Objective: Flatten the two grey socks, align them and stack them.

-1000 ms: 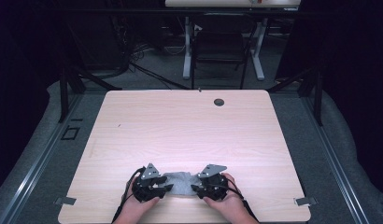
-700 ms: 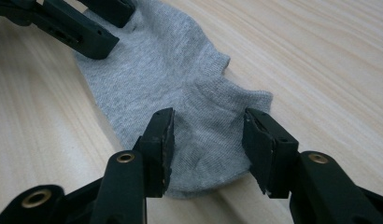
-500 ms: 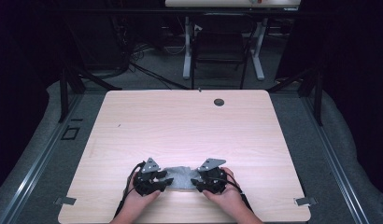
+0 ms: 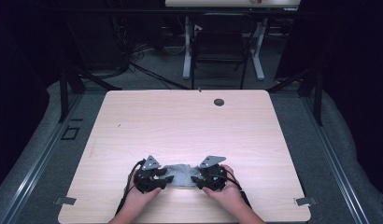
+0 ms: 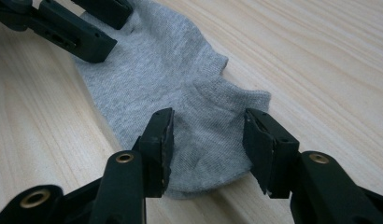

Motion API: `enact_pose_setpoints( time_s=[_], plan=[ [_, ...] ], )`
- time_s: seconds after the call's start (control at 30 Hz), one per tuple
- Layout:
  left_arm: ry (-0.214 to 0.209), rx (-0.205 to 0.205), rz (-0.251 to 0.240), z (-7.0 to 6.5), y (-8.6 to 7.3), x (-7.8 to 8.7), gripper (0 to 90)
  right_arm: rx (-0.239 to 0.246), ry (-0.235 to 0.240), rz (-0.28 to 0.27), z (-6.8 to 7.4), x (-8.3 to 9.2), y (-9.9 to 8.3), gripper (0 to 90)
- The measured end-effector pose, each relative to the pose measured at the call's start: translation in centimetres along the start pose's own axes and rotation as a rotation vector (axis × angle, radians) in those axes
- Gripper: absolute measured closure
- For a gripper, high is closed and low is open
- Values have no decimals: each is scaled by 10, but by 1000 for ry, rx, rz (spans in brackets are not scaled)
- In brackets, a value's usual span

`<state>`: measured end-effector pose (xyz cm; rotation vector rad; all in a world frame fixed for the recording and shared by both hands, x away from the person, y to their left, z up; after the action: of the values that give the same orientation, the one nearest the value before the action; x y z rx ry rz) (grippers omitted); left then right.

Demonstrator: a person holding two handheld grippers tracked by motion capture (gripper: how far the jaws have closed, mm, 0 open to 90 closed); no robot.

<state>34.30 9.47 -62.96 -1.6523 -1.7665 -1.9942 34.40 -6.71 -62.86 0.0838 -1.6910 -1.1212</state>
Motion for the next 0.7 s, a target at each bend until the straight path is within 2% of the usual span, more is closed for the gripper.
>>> enact_pose_setpoints(
  time_s=[0.07,0.2,0.47,0.7],
  plan=[
    [1,1,0,-1,1,2,505,8,3,-1,1,3,2,518],
    [12,3,-20,-2,6,11,475,29,-16,-40,1,12,11,478],
    [8,22,-90,-1,19,42,442,33,-47,-99,-3,40,24,423],
    [28,41,-94,8,10,65,440,20,-58,-102,-6,60,15,413]
  ],
)
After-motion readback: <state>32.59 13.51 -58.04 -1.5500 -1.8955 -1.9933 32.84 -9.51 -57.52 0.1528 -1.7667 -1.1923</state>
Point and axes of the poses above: each handheld gripper's, and its own axes: x roughly backward along the jaws, y roughly out of its top, z roughly to its left, the point moved 8 cm from there along -x, roughly forward along the jaws, and after that the axes turned 4 degrees about x, right-handed, at the moved point
